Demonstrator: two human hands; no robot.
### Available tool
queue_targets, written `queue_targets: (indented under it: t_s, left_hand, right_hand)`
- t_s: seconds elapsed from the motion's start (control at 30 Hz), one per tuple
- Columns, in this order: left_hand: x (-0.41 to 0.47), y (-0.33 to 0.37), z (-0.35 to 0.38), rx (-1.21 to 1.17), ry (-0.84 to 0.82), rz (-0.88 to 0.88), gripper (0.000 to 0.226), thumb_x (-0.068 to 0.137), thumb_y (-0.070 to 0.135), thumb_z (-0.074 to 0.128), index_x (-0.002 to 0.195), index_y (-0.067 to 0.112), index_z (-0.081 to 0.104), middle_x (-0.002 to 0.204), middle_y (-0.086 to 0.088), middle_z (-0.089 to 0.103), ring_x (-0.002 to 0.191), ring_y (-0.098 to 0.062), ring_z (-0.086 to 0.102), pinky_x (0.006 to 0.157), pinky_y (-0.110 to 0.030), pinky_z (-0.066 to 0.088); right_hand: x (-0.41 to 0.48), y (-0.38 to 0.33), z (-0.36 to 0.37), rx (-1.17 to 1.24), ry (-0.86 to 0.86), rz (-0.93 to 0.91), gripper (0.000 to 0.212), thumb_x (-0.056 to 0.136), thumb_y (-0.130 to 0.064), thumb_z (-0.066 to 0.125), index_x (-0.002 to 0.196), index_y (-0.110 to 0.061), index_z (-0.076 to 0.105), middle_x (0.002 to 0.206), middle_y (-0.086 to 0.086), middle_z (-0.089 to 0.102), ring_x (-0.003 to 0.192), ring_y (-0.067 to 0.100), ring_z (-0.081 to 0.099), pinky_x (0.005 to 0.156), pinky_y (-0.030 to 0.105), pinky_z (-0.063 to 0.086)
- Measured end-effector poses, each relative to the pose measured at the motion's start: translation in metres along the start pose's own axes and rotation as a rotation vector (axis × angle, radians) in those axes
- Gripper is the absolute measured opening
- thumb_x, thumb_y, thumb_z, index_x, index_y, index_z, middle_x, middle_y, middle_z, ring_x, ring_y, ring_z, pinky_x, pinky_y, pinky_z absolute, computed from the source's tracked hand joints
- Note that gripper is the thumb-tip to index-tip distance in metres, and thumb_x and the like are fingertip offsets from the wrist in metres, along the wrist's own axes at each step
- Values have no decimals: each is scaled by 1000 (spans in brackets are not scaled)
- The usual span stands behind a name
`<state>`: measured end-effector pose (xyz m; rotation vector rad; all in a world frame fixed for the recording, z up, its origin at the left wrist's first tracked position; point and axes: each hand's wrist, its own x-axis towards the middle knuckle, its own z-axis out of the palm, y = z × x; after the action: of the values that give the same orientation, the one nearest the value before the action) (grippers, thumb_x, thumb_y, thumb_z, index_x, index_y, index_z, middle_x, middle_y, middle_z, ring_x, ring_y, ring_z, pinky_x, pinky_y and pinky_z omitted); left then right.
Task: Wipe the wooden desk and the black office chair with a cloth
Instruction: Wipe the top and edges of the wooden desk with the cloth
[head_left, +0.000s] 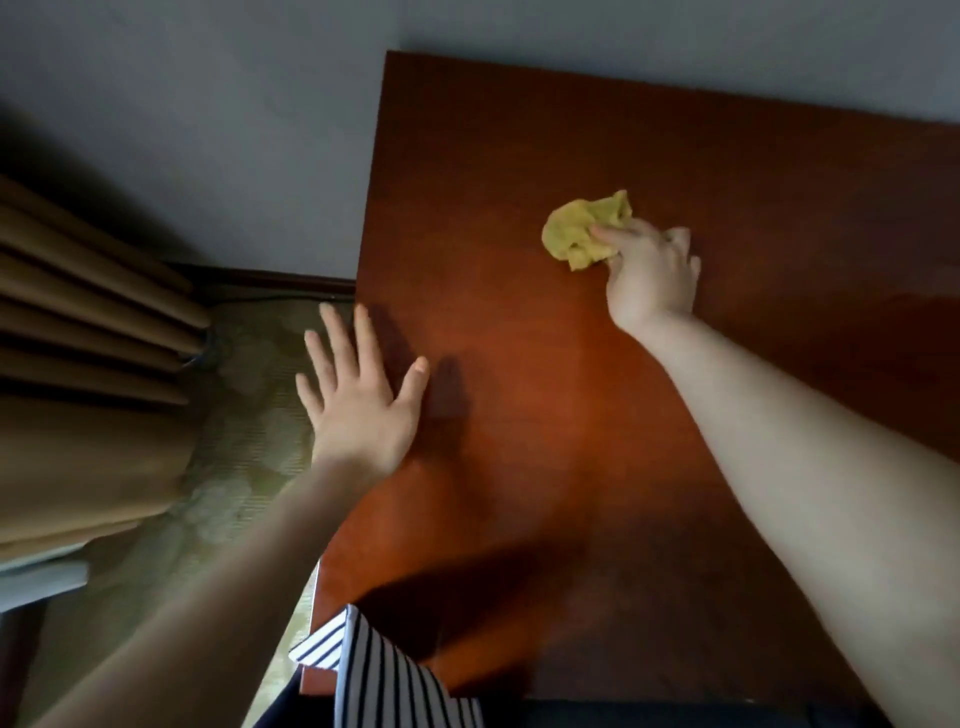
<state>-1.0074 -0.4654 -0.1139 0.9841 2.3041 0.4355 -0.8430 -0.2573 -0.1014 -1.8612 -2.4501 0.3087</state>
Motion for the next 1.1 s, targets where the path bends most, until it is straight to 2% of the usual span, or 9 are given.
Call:
queue_targets:
  t_s: [0.07, 0.13, 0.3, 0.47, 0.57, 0.7, 0.77, 0.9, 1.1]
  left_hand:
    - [-10, -3, 4, -138, 20, -162, 78, 93, 55, 34, 149, 27, -12, 155, 4, -25, 144, -18, -19, 114, -44, -9]
    - [-23, -6, 8, -187, -4, -245, 77, 93, 54, 34, 149, 28, -11, 156, 6, -21, 145, -17, -14, 115, -46, -6]
    - [-54, -9, 16, -215, -10, -361, 67, 96, 52, 31, 149, 36, -7, 158, 9, -12, 146, -20, -4, 116, -49, 0]
    - [-68, -16, 16, -310, 25, -366, 68, 97, 49, 35, 150, 30, -3, 158, 8, -14, 146, -19, -3, 118, -44, 2]
    - [-78, -18, 20, -267, 18, -347, 65, 97, 53, 30, 149, 35, -4, 158, 9, -13, 146, -21, -1, 118, -43, 2]
    - [-72, -22, 16, -282, 35, -349, 63, 97, 52, 27, 150, 34, -2, 159, 6, -9, 145, -29, 3, 116, -44, 3]
    - [-75, -21, 17, -278, 7, -335, 63, 98, 51, 28, 150, 32, -1, 159, 6, -9, 145, -28, 3, 116, -43, 3]
    - [-81, -19, 15, -255, -19, -316, 63, 99, 49, 28, 150, 29, -2, 159, 6, -10, 146, -25, 1, 116, -43, 2]
    - [-83, -8, 20, -186, 12, -349, 65, 98, 50, 28, 152, 22, 3, 160, 0, -2, 146, -25, 1, 116, -42, 0]
  right_hand:
    - [21, -8, -1, 70, 16, 47, 44, 99, -10, 39, 131, -37, 54, 139, -3, 48, 118, 30, 39, 95, 38, 31]
    - [24, -16, -1, 108, 25, 83, 44, 98, -8, 38, 129, -35, 56, 136, 0, 50, 118, 31, 39, 96, 40, 30]
    - [-36, -42, 20, 70, 7, -182, 50, 94, -8, 39, 130, -41, 53, 144, -12, 42, 118, 28, 37, 94, 40, 30]
    - [-130, -64, 35, 88, -39, -403, 42, 88, -21, 51, 127, -37, 57, 142, -11, 45, 113, 27, 39, 86, 39, 30]
    - [-187, -51, 34, 90, -50, -444, 38, 84, -36, 57, 121, -34, 61, 137, -7, 51, 109, 28, 45, 85, 40, 34]
    - [-240, -27, 31, 158, -43, -490, 34, 77, -39, 63, 111, -33, 68, 128, -7, 60, 102, 26, 54, 80, 39, 40]
    - [-264, -7, 33, 191, 27, -447, 31, 77, -37, 67, 107, -33, 70, 122, -8, 63, 99, 25, 57, 78, 37, 40]
    - [-304, 25, 38, 175, 128, -232, 26, 80, -35, 72, 105, -32, 72, 119, -9, 65, 98, 25, 58, 77, 38, 43]
    - [-314, 63, 34, 167, 268, 110, 32, 73, -24, 80, 104, -25, 74, 115, -3, 68, 92, 31, 57, 71, 39, 46]
